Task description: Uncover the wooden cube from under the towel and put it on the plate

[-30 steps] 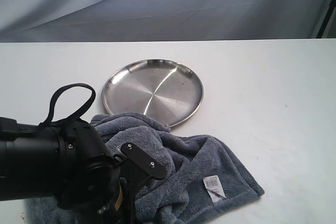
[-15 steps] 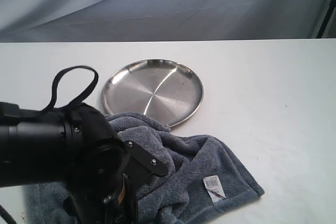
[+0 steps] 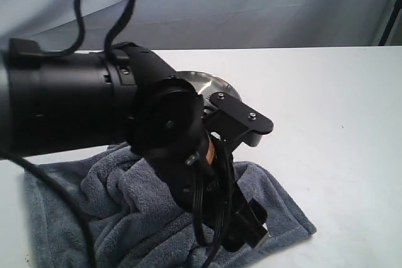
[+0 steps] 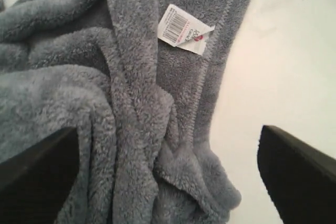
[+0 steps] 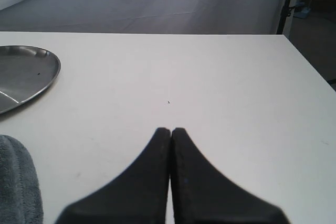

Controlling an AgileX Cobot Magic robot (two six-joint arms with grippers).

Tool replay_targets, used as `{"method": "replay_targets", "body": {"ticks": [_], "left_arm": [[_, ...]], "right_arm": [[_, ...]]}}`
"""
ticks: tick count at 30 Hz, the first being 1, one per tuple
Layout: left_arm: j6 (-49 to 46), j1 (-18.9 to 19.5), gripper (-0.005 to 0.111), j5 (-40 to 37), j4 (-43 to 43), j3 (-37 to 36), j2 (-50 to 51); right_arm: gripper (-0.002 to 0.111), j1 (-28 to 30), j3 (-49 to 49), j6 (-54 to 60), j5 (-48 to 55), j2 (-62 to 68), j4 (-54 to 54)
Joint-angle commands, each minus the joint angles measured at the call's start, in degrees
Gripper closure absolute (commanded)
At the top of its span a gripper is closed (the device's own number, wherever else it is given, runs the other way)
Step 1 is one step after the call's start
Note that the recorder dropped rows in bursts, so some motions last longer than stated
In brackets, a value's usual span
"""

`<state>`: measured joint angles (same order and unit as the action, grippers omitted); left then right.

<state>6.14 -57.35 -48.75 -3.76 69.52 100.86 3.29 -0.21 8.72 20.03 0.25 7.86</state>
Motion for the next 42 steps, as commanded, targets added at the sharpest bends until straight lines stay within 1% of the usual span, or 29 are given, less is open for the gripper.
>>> {"method": "replay_targets", "body": {"ticks": [1,5,8,13,21,24,29,32,35,37,38,40,41,42], "left_arm": [[-3.75,-0.31,0.02,0.32,-0.18,3.92,5.97],[-5.13,-0.31,0.02,-0.56,-0.36,6.77,9.58],[-5.13,-0.31,0.021,-2.63,-0.36,8.15,11.56],[-7.7,-0.31,0.025,-2.49,-0.36,8.15,14.09],[-8.09,-0.31,0.027,-2.64,-0.36,8.15,16.39],[-8.09,-0.31,0.034,-2.49,-0.36,8.15,16.61],[-8.09,-0.31,0.051,-2.49,-0.36,8.15,16.61],[-8.09,-0.31,0.055,-2.11,-0.36,8.15,16.61],[-8.09,-0.31,0.056,-1.97,-0.13,8.15,16.61],[-8.09,-0.31,0.063,-2.19,-0.13,8.15,16.61],[-8.09,-0.31,0.072,-2.19,-0.13,8.15,16.61],[-8.09,-0.31,0.082,-1.17,0.15,8.04,16.74],[-8.09,-0.21,0.082,-0.43,0.15,8.04,16.74],[-7.9,-0.21,0.08,1.15,0.15,8.04,16.74]], "right_arm": [[0.108,0.12,0.21,-0.16,-0.03,-0.25,0.38],[0.108,0.12,0.21,-0.16,-0.03,-0.25,0.38],[0.108,0.12,0.21,-0.16,-0.03,-0.25,0.38],[0.108,0.12,0.21,-0.16,-0.03,-0.25,0.38],[0.108,0.12,0.21,-0.16,-0.03,-0.25,0.38],[0.108,0.12,0.21,-0.16,-0.03,-0.25,0.38],[0.108,0.12,0.21,-0.16,-0.03,-0.25,0.38],[0.108,0.12,0.21,-0.16,-0.03,-0.25,0.38],[0.108,0.12,0.21,-0.16,-0.03,-0.25,0.38],[0.108,0.12,0.21,-0.16,-0.03,-0.25,0.38],[0.108,0.12,0.21,-0.16,-0.03,-0.25,0.38],[0.108,0.12,0.21,-0.16,-0.03,-0.25,0.38],[0.108,0.12,0.21,-0.16,-0.03,-0.25,0.38],[0.108,0.12,0.21,-0.16,-0.03,-0.25,0.38]]}}
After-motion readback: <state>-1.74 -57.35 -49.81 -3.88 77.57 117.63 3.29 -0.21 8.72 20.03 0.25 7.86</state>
